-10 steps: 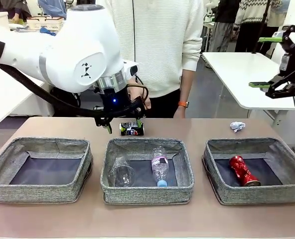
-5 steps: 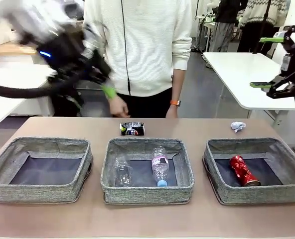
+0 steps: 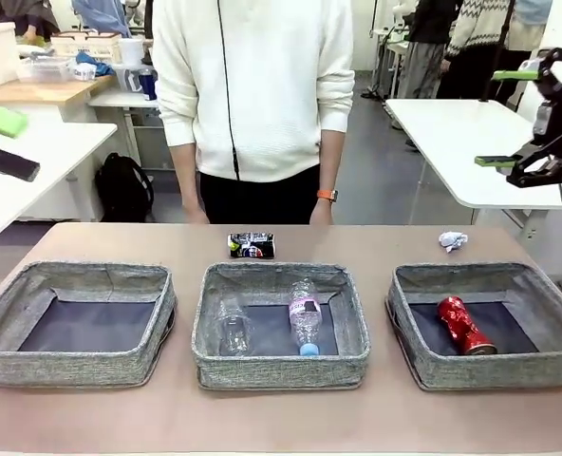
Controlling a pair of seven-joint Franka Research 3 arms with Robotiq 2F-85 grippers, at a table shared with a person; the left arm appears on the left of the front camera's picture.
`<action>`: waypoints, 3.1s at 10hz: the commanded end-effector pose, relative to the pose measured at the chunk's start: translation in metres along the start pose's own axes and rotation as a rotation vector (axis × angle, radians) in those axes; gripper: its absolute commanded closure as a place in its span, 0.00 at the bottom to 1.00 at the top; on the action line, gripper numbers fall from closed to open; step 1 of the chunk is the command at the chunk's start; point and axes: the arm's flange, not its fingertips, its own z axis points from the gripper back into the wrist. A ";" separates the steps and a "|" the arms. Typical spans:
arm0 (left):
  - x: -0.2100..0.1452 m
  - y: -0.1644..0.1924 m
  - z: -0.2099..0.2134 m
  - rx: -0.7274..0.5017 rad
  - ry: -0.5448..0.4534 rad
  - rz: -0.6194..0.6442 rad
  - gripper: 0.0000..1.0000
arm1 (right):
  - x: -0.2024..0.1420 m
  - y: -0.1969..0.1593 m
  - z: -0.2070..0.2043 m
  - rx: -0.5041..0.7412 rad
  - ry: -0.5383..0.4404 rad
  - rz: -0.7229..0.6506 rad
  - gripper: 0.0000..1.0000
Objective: Sort the waste into the appropriate baskets.
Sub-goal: Place the picked waste into the Fabric basket indicated by the person, then pick up the waste item pointed out by the person.
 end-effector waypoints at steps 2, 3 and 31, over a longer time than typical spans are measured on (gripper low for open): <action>0.000 0.000 0.000 0.000 0.000 0.000 0.00 | 0.000 0.002 0.000 0.004 0.003 0.011 0.00; 0.000 0.000 0.000 0.000 0.000 0.000 0.00 | 0.000 0.002 0.000 0.004 0.003 0.011 0.00; 0.000 0.000 0.000 0.000 0.000 0.000 0.00 | 0.031 0.002 -0.033 -1.093 -1.294 0.342 0.00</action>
